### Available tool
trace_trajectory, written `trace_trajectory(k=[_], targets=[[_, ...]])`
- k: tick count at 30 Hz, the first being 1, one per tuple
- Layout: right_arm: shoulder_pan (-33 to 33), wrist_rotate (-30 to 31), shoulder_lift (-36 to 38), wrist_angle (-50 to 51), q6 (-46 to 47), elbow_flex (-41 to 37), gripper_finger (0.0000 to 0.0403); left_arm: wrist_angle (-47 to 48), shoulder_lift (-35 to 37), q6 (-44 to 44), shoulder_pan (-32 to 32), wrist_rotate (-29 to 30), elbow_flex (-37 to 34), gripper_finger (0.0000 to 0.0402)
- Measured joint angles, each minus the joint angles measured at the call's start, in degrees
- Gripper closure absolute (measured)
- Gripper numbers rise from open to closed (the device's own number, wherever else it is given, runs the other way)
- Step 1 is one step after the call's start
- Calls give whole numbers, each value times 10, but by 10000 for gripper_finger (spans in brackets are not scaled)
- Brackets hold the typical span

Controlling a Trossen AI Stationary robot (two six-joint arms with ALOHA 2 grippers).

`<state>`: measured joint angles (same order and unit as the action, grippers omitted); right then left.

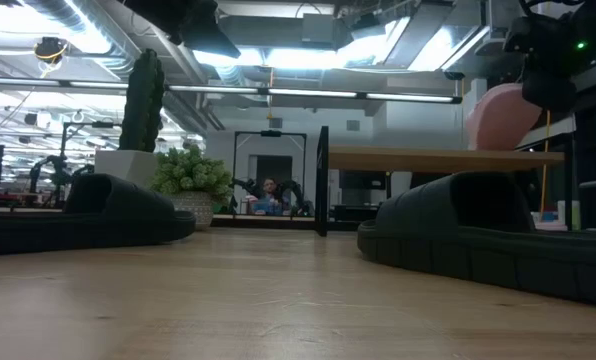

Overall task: Pick and place slides into the shelf
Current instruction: Put the left pink slides on the shelf

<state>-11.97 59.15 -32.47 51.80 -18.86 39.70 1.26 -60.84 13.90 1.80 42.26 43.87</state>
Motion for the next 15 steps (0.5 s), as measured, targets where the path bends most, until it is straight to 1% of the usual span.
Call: trace_trajectory(k=[5,8,11,15], targets=[[0,-16,0,6,38,0,338,0,0,0,0,0,0,401],[0,-40,0,7,51,0,332,0,0,0,0,0,0,401],[0,-66,0,8,54,0,323,0,0,0,0,0,0,401],[0,-70,0,25,69,0,303,0,0,0,0,0,0,401]])
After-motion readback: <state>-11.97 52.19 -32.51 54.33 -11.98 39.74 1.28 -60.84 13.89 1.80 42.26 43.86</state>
